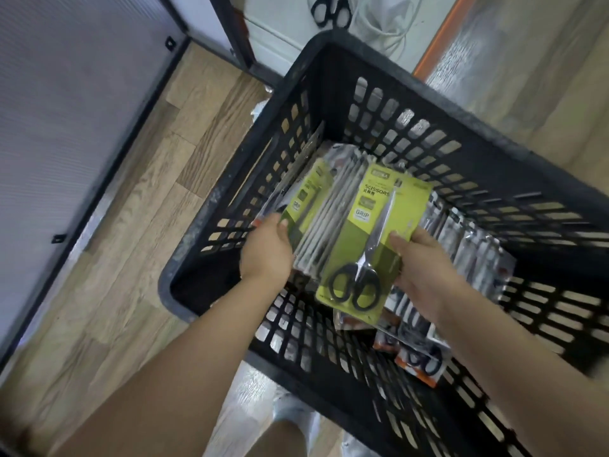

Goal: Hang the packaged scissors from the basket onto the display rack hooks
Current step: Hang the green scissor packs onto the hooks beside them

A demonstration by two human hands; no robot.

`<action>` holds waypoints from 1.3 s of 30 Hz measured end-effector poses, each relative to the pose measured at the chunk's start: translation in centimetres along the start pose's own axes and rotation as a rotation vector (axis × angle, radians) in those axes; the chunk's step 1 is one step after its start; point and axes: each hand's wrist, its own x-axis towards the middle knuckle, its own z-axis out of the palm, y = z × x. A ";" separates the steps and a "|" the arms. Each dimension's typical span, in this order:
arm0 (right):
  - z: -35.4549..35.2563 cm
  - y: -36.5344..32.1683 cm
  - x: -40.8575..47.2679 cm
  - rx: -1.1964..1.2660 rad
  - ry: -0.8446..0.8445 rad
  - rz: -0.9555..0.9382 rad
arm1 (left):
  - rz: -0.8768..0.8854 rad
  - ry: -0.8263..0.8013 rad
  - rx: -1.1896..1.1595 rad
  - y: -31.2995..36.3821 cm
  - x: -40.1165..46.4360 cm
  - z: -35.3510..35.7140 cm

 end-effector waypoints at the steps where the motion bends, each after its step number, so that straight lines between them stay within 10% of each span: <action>1: -0.2 -0.2 -1.0 0.006 0.002 -0.014 | -0.009 0.035 -0.011 0.2 -0.6 -0.9; 15: -0.9 -16.9 -26.4 -0.072 -0.103 -0.275 | -0.163 -0.029 -0.816 12.7 -15.9 -22.3; 29: 3.6 -36.7 -67.5 -0.219 -0.434 -0.996 | 0.285 0.433 -1.078 24.1 -41.4 -57.3; 39: 9.9 -35.0 -81.3 -0.318 -0.686 -1.195 | 0.352 0.772 -1.173 18.4 -54.8 -68.4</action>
